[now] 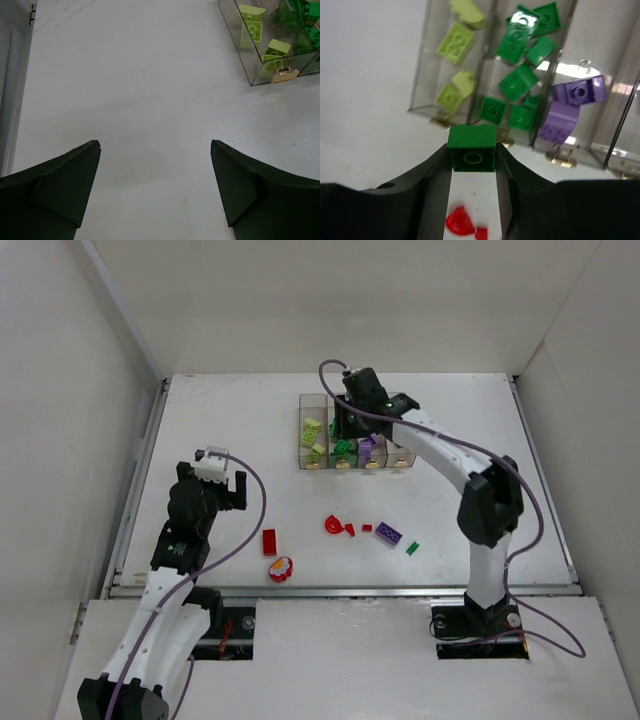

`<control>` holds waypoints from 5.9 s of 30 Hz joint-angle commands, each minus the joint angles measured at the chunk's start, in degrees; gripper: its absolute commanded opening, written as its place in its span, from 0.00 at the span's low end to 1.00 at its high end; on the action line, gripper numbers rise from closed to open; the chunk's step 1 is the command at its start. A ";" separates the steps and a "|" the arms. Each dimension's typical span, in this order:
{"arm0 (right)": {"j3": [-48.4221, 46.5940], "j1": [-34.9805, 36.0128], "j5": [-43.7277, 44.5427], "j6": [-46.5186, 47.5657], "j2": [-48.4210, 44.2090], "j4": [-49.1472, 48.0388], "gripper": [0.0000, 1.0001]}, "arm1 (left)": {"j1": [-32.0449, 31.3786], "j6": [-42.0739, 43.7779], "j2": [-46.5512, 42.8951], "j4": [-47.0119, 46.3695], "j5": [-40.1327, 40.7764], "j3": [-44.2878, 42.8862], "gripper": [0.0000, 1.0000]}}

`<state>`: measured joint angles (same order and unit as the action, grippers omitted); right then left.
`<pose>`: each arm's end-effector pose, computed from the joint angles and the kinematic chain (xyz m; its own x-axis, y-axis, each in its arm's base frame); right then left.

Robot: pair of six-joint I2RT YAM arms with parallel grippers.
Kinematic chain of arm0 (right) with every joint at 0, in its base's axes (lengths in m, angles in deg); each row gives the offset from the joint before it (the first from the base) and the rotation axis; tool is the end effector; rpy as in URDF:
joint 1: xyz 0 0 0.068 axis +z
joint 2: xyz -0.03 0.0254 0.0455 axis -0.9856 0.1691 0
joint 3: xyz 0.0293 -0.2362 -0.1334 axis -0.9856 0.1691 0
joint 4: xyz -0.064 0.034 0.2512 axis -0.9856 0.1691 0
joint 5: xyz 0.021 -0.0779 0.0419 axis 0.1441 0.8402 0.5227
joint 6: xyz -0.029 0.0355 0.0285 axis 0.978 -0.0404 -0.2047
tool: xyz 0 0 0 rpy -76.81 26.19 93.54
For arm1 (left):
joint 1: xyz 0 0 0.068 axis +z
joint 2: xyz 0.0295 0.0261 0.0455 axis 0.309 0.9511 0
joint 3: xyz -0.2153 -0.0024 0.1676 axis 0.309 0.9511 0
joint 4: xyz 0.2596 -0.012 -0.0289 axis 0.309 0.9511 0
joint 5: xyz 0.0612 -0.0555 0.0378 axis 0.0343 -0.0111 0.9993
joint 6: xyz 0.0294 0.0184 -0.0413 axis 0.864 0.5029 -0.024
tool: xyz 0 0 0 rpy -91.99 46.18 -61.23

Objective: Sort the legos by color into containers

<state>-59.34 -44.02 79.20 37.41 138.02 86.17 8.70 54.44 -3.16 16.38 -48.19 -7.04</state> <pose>0.3484 0.2530 0.3169 -0.7207 -0.0711 -0.6896 -0.3148 0.9198 0.2341 0.1651 -0.0270 0.2698 -0.1141 0.1789 -0.9772 0.1820 0.9708 0.1565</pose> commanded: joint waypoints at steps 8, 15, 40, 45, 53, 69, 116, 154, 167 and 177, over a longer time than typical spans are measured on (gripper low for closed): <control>-14.89 -3.29 2.44 -0.04 12.64 3.57 0.80 | 1.57 -0.31 -1.88 -1.98 -1.13 0.36 0.90; -11.22 -2.33 1.92 2.33 8.26 2.95 0.94 | 1.57 -0.31 -1.88 -1.98 -1.66 0.36 0.90; -16.82 31.07 7.19 -10.23 23.18 9.97 0.97 | 2.62 -0.93 -11.28 -4.27 32.71 -4.57 1.00; -10.68 31.07 9.39 -14.10 22.67 9.01 0.94 | 2.62 -2.41 -14.01 -0.93 30.79 -3.86 1.00; -8.48 32.39 7.81 -14.28 22.66 6.39 0.60 | 2.62 -3.04 -15.24 0.14 27.09 -3.86 1.00; -12.25 24.24 14.66 -7.79 13.02 6.73 0.00 | 2.62 -2.43 -15.69 4.26 20.49 -6.24 1.00; 10.59 -3.23 19.24 2.96 -13.27 8.75 0.94 | -32.52 77.56 29.85 64.83 -31.82 -30.68 0.99; 35.39 18.05 10.55 -18.85 -29.46 -0.65 0.94 | -41.76 -39.44 17.72 23.07 11.87 -10.98 0.99; 28.99 27.29 1.39 -31.40 -14.56 -14.12 0.95 | -21.39 -10.28 6.91 13.25 43.12 -24.52 0.99; 20.26 32.13 5.78 -44.32 -2.99 -7.68 1.00 | -10.39 -3.56 0.05 6.54 40.89 -25.83 0.99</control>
<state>-39.04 -11.23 82.81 -0.19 137.87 78.19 -3.34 49.02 -2.96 25.13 -7.61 -30.67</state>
